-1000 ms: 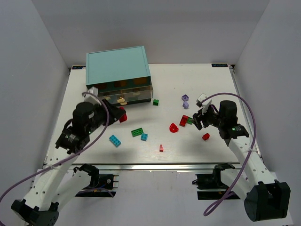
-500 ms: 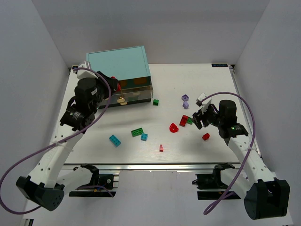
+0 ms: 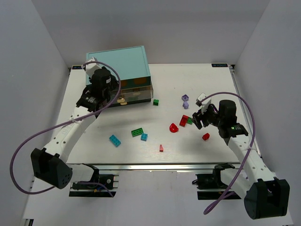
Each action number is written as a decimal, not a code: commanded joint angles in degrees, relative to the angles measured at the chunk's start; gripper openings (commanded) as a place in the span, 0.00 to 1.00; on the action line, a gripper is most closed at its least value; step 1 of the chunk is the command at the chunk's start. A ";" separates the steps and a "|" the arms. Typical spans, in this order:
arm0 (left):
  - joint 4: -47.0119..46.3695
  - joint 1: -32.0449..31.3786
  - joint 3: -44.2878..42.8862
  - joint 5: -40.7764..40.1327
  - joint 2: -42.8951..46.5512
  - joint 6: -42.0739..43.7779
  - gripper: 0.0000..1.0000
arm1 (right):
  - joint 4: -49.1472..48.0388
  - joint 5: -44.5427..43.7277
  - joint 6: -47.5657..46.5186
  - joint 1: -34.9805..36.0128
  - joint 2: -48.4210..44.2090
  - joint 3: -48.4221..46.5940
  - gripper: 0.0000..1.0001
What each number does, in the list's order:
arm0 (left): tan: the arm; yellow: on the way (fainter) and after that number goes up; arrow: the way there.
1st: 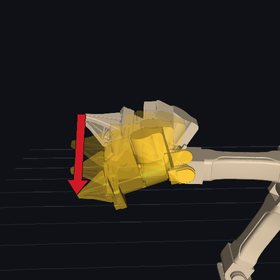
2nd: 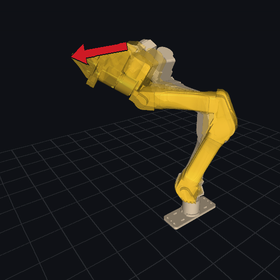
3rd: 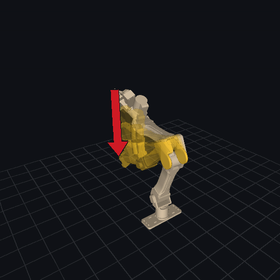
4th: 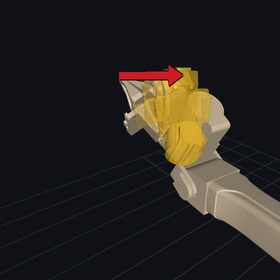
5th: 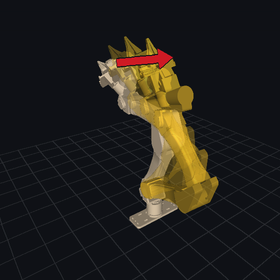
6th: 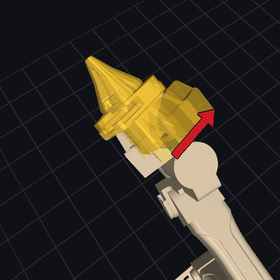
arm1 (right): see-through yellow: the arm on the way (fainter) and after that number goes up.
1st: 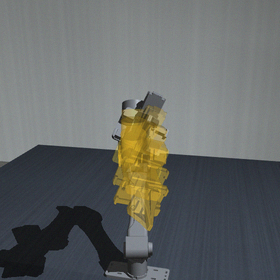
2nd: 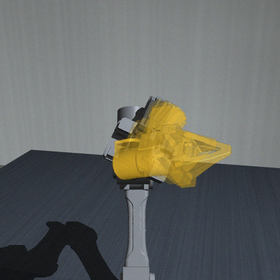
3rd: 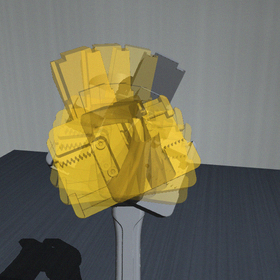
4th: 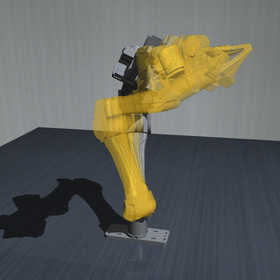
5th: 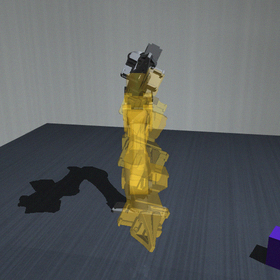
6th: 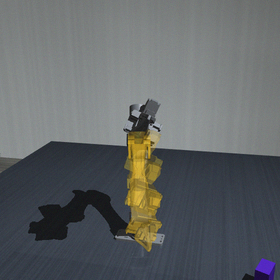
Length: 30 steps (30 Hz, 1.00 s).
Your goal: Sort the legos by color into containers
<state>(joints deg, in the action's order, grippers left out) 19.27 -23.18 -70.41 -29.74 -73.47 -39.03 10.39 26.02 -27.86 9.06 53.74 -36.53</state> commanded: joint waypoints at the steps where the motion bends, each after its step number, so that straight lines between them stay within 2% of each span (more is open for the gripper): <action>1: -0.55 0.33 -3.85 -2.69 -0.88 1.32 0.39 | -1.95 0.00 -0.88 -0.09 0.14 0.06 0.69; 3: -0.90 0.33 -4.03 -2.78 -1.23 2.20 0.48 | -1.87 -0.09 -1.06 -0.10 0.23 0.06 0.69; 4: -0.98 0.33 -4.12 -2.96 -1.58 2.98 0.57 | -1.87 -0.18 -1.06 -0.18 0.32 0.06 0.69; 5: -0.99 0.33 -4.38 -3.05 -1.93 3.34 0.57 | -1.87 -0.27 -1.15 -0.10 0.40 0.06 0.70; 6: -0.64 0.33 -4.73 -3.48 -2.20 3.52 0.64 | -1.87 -0.27 -1.23 -0.09 0.32 0.06 0.70; 7: -0.37 0.33 -5.17 -3.66 -2.64 3.78 0.64 | -2.04 -0.36 -1.24 -0.09 0.40 0.06 0.70; 8: 0.15 0.33 -5.96 -3.84 -3.34 4.30 0.71 | -2.04 -0.53 -1.15 -0.09 0.49 0.06 0.70; 11: 0.86 0.33 -6.84 -4.36 -4.04 5.19 0.76 | -2.04 -0.80 -1.06 -0.18 0.67 0.15 0.70; 14: 1.21 0.33 -7.63 -3.14 -3.09 6.06 0.76 | -2.31 -1.50 -0.71 -0.10 0.84 0.06 0.72; 16: 1.21 0.33 -7.28 1.57 -1.51 7.81 0.72 | -3.18 -2.37 0.25 -0.45 0.23 0.15 0.75; 17: 0.34 0.33 -6.41 4.40 1.46 8.96 0.64 | -3.62 -2.38 0.87 -0.62 -0.12 0.23 0.78; 18: -1.06 0.33 -3.10 8.08 3.58 10.45 0.37 | -4.06 -2.38 1.40 -0.80 -0.30 0.41 0.82; 19: -4.47 0.33 -0.89 15.51 5.77 13.16 0.27 | -4.76 -1.60 2.97 -0.88 -0.91 0.41 0.89; 21: -8.61 0.33 7.16 23.11 13.42 15.46 0.21 | -5.38 -0.88 4.47 -1.15 -1.09 0.32 0.89; 23: -13.45 0.33 12.20 31.90 17.90 17.14 0.32 | -6.26 -0.71 6.93 -1.06 -0.74 0.15 0.89; 24: -14.60 0.33 14.40 34.02 21.14 17.58 0.54 | -6.26 -0.71 7.29 -0.97 -0.30 0.06 0.89; 25: -15.74 0.33 17.82 36.04 22.40 19.06 0.63 | -6.18 -0.01 7.46 -0.97 0.83 -0.20 0.89; 28: -16.01 -0.19 22.23 41.07 24.69 22.57 0.76 | -5.73 -0.53 7.81 -0.71 5.12 -1.08 0.89; 30: -15.93 -0.20 24.00 42.04 25.30 23.99 0.77 | -4.42 -1.67 10.45 -0.54 8.12 -3.18 0.76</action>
<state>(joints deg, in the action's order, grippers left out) 4.95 -23.11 -49.45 4.45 -47.31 -19.77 6.20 24.75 -21.30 8.34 58.28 -36.71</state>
